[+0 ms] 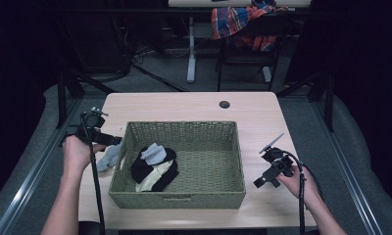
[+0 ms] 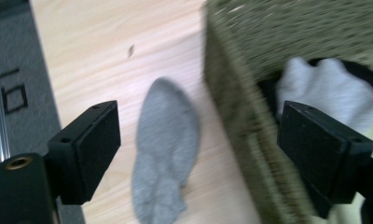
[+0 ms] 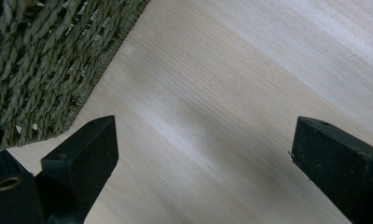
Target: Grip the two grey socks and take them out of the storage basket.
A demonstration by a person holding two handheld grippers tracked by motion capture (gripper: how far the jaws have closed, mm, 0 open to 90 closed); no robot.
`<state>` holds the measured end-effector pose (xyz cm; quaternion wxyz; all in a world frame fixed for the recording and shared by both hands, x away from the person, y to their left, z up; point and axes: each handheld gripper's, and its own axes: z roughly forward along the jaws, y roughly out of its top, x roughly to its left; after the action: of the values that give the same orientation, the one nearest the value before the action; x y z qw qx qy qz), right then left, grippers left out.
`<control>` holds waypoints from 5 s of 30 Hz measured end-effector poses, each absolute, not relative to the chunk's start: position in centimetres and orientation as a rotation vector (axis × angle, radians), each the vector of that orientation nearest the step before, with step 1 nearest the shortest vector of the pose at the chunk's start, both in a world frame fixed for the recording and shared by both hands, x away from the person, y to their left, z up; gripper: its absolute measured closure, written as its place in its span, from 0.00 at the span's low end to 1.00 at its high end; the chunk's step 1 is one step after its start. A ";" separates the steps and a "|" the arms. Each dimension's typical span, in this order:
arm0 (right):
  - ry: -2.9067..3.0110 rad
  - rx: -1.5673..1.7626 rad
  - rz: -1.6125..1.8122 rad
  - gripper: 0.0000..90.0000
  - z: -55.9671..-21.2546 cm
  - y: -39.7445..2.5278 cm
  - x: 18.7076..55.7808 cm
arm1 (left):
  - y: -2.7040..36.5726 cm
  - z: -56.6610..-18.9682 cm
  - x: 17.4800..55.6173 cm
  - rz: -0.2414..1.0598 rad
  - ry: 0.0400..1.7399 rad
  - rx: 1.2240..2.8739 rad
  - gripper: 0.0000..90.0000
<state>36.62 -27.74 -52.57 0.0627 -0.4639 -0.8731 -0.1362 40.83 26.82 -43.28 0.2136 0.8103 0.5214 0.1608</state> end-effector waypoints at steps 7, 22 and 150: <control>-2.641 -1.396 -0.411 0.08 -52.5 -27.8 36.6 | 23.5 -42.3 40.2 0.453 1.329 2.303 0.05; -2.665 -1.364 -0.401 0.07 -52.4 -27.7 36.6 | 18.0 -43.9 40.1 0.364 1.166 2.445 0.00; -2.641 -1.423 -0.448 0.14 -52.2 -27.7 36.1 | 33.3 -50.6 42.4 0.324 1.722 2.161 0.90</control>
<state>36.08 -27.73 -52.18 0.0543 -0.4683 -0.8695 -0.1473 42.36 33.28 -50.59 0.1786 0.7643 0.6090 0.1146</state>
